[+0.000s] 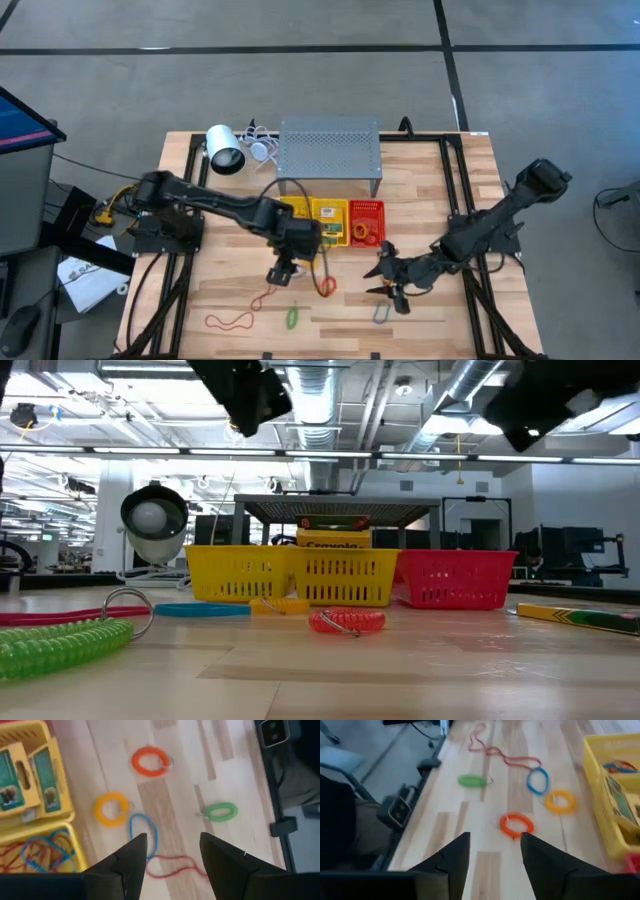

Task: Pick & Place Office Desk Supplies
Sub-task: Put the orange spring keychain into the red basket

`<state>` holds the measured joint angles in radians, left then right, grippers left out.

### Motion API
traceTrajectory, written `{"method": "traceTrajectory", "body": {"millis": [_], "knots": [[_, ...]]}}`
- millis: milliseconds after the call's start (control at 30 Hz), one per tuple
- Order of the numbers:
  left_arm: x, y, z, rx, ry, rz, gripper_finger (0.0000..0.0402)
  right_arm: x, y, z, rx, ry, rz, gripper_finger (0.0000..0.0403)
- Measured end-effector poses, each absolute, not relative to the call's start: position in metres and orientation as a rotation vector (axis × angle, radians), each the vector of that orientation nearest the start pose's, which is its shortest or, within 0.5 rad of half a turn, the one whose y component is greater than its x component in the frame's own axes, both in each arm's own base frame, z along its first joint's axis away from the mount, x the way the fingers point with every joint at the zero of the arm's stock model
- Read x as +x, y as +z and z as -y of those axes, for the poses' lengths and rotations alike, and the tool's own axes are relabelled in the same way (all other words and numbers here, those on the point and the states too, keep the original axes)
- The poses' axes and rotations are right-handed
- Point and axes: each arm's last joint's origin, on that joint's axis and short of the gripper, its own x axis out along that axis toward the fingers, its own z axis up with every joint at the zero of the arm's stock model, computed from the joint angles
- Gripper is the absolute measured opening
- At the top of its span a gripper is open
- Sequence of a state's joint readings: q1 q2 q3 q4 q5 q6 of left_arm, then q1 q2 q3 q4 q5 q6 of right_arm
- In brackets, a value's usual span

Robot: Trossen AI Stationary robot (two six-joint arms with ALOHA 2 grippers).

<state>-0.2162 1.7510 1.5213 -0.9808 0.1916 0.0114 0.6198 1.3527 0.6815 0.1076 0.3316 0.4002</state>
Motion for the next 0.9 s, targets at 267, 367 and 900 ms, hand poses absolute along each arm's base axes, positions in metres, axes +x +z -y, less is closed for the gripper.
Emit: {"method": "traceTrajectory", "body": {"millis": [267,367,900], "knots": [[0.297,0.256,0.086,-0.127,-0.326,-0.965,0.0176,0.271,0.193,-0.126,0.243,0.29,-0.591,0.0228],[0.281,0.251,0.09,-0.14,-0.314,-0.911,0.0176,0.293,0.193,-0.125,0.254,0.344,-0.606,0.0244],[0.25,0.211,0.114,-0.068,-0.3,-0.939,0.0176,0.372,0.158,-0.163,0.085,0.392,-1.051,0.0249]]}}
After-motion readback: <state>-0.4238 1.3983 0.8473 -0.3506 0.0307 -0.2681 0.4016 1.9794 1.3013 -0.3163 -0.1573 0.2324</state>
